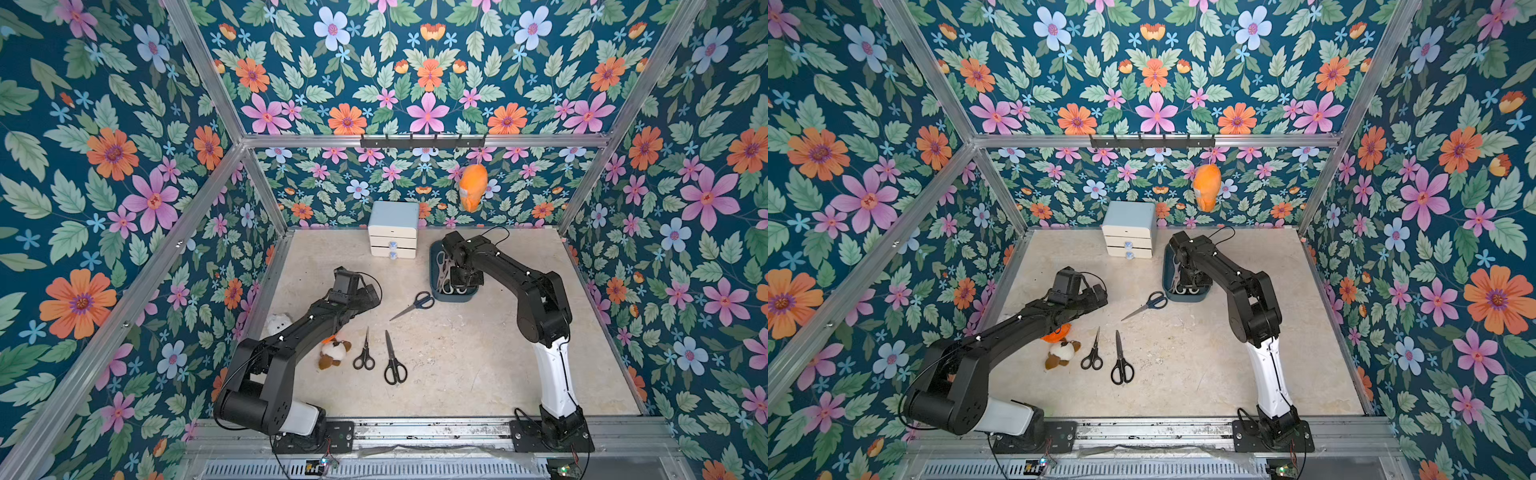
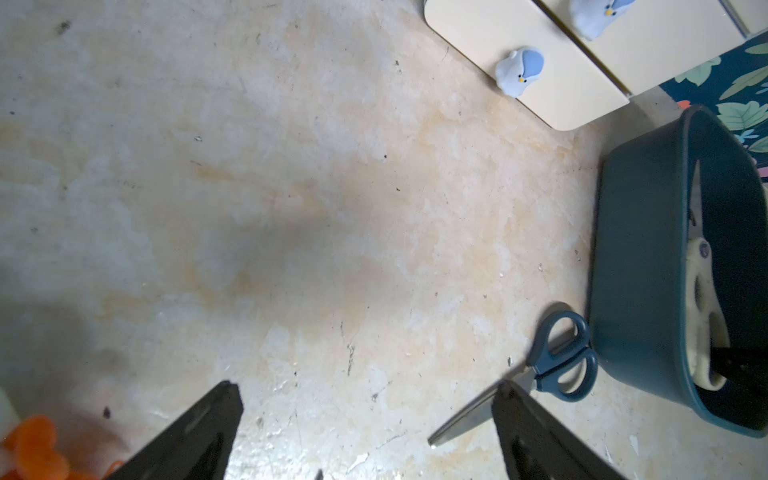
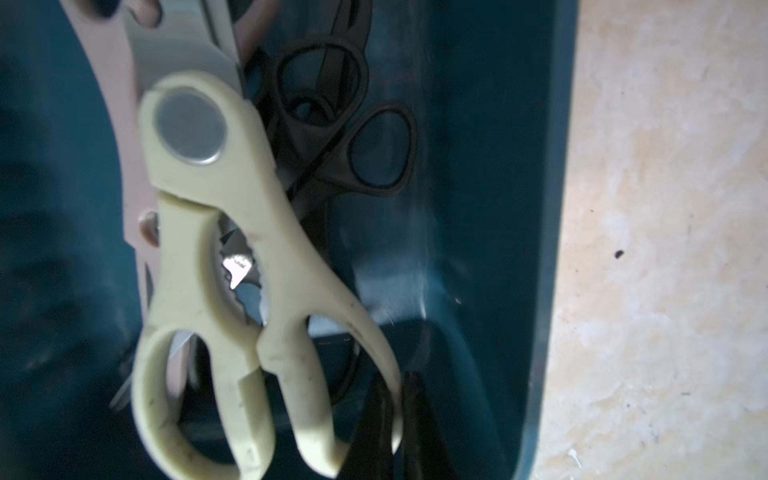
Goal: Put the scissors into the storage box
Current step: Place the scissors in the storage box.
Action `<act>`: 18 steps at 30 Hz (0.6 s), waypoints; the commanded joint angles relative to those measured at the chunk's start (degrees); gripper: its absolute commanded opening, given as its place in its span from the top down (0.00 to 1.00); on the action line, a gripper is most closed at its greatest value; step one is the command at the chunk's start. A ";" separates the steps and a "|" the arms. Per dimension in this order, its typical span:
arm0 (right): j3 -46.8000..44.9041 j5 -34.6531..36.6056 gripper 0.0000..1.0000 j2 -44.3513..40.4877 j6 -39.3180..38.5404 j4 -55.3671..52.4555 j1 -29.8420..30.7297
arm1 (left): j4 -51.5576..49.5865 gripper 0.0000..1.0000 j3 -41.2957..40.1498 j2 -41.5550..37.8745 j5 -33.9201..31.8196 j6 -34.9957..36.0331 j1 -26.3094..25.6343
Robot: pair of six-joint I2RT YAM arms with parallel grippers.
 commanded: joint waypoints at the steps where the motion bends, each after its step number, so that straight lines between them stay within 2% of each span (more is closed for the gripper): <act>1: 0.56 -0.64 1.00 0.62 1.23 0.35 -0.05 | 0.10 0.01 -0.30 -0.55 -0.97 0.42 0.03; 6: 1.89 -0.53 1.00 1.01 1.14 0.02 -0.05 | -0.23 0.01 -0.82 -1.30 -0.79 0.90 0.06; 10: 3.08 -0.98 0.88 0.48 0.96 -0.27 -0.05 | -0.53 0.01 -1.16 -2.10 -0.53 1.45 0.05; 13: 2.57 -1.31 0.73 -1.10 0.51 0.19 0.07 | -0.70 0.01 -1.68 -2.80 0.03 1.92 0.07; 18: -0.71 -0.51 0.70 -5.48 1.43 1.03 1.49 | -0.94 0.01 -2.49 -3.78 0.69 3.24 0.13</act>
